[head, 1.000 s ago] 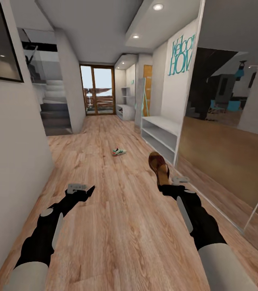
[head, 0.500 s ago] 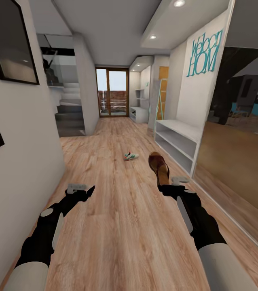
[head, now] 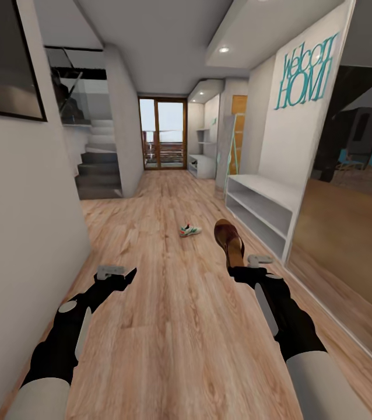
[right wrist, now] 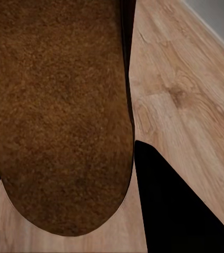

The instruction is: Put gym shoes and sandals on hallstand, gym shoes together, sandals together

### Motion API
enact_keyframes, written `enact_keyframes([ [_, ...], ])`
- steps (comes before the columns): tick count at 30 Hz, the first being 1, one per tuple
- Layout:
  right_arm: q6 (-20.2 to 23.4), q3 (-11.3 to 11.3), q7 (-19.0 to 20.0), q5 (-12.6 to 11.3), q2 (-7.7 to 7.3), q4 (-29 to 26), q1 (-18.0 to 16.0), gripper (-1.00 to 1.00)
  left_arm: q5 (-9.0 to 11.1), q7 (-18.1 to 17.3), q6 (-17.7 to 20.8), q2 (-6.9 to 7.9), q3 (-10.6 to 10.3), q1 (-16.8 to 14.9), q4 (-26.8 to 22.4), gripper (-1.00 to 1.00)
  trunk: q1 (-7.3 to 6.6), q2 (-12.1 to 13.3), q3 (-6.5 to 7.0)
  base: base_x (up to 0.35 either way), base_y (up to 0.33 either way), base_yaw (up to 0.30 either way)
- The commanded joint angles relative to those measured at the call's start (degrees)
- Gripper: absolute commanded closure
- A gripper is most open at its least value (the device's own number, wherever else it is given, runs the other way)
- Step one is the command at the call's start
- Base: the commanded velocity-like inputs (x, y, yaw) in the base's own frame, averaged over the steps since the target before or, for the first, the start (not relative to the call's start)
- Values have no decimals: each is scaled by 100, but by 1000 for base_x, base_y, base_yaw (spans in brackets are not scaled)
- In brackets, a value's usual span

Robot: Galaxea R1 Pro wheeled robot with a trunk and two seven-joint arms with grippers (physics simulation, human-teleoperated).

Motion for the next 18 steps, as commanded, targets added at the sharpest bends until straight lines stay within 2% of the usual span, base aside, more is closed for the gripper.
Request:
enact_keyframes([
  [1, 28, 7, -49, -65, -2, -7, -5, 100, -40, -50, 29, -9, 26, -5, -10, -100, 2, -3, -6, 335, 0, 0],
  [18, 29, 7, -49, -65, -4, -5, -5, 100, -31, -50, 29, -9, 26, -5, -1, -100, 2, -3, -6, 335, 0, 0],
])
